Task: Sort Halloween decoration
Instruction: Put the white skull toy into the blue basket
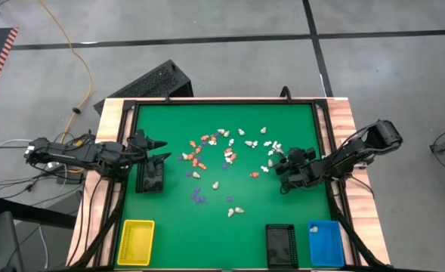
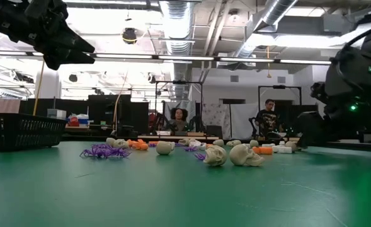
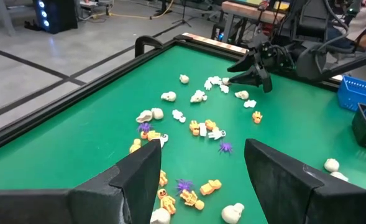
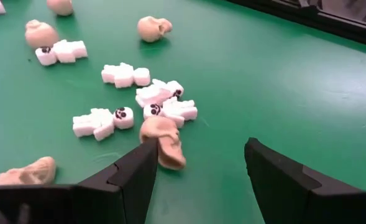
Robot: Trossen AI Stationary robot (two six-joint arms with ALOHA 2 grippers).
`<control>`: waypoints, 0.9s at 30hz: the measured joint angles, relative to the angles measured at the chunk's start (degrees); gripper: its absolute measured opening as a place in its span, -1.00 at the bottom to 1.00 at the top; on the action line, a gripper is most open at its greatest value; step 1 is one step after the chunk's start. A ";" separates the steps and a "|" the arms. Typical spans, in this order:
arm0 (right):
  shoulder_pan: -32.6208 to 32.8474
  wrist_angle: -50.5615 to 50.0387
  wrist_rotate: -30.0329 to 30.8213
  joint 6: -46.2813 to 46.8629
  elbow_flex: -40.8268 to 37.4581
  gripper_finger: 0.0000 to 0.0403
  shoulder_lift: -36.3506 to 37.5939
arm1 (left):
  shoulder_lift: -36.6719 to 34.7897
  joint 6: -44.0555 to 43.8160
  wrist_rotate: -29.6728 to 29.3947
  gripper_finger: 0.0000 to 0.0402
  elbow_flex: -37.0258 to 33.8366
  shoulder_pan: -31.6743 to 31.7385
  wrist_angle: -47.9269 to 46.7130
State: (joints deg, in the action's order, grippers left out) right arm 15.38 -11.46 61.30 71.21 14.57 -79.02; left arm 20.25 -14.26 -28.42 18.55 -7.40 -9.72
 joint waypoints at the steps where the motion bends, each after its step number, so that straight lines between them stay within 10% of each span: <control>1: 0.00 1.05 0.07 -0.78 -0.20 0.29 0.00 | 0.00 0.13 -0.02 0.10 0.00 0.00 0.00; 27: -6.25 19.04 -1.11 -17.74 -4.97 0.29 0.04 | -0.01 1.51 -0.06 0.10 -0.07 -0.02 -1.07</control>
State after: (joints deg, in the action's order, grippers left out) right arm 9.13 7.59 60.19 53.47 9.60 -78.98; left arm 20.24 -12.75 -28.48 18.48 -7.41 -10.79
